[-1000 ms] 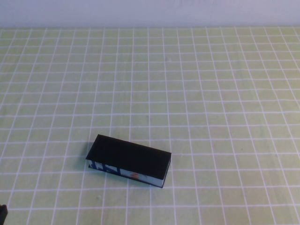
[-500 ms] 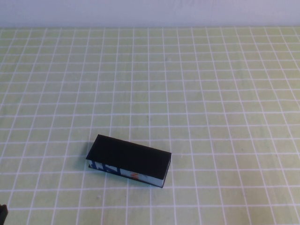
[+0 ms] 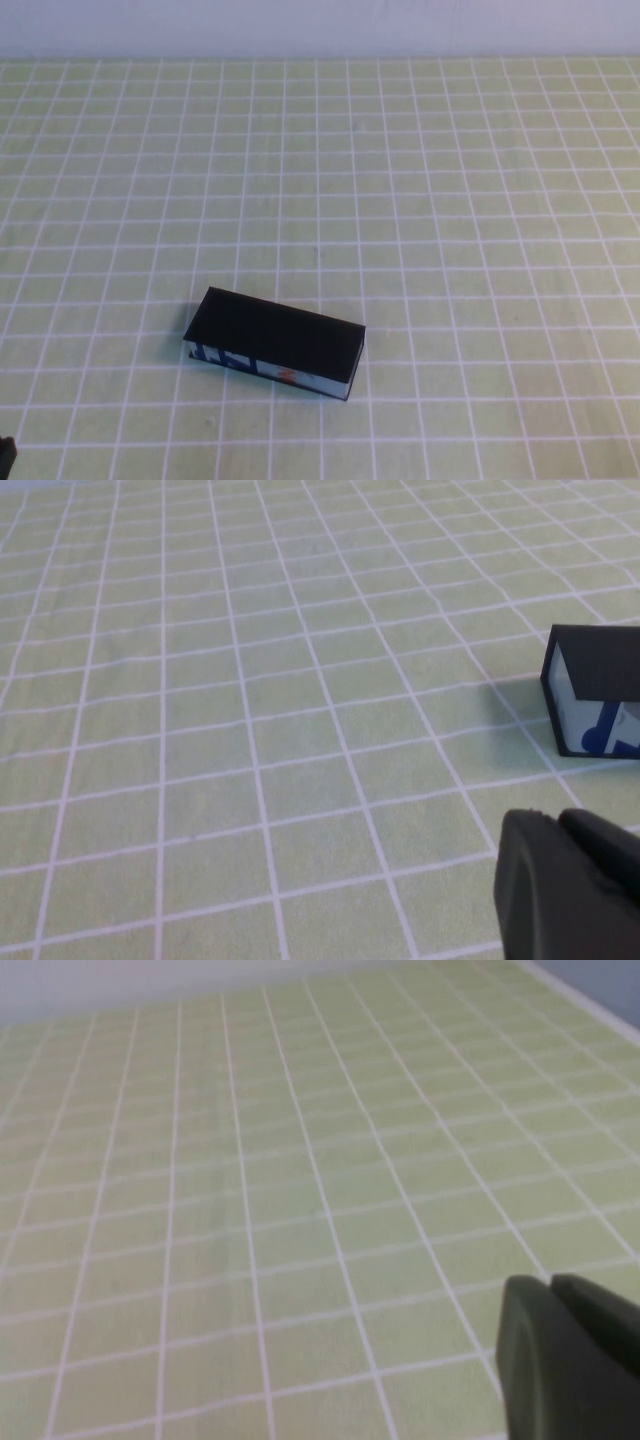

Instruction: Return glasses to glasses case

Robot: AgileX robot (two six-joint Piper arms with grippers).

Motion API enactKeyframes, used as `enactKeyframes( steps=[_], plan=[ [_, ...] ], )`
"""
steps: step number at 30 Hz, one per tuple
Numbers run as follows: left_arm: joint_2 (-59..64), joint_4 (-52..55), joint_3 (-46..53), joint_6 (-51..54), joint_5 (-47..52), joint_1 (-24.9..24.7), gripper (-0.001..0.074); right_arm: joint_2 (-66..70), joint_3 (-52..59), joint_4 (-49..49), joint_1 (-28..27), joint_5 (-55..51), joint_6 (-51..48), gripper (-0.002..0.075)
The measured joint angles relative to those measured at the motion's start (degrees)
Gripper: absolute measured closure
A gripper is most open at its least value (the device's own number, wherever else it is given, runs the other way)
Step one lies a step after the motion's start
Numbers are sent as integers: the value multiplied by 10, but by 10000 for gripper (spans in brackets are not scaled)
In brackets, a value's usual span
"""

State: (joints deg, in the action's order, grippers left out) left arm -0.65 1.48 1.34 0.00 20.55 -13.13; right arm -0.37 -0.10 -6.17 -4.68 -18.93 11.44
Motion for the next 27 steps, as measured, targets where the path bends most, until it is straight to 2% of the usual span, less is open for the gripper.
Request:
enactKeyframes(
  steps=[27],
  plan=[
    [-1,0,0,0,0,0,738,0,17,2,0,2,0,743]
  ],
)
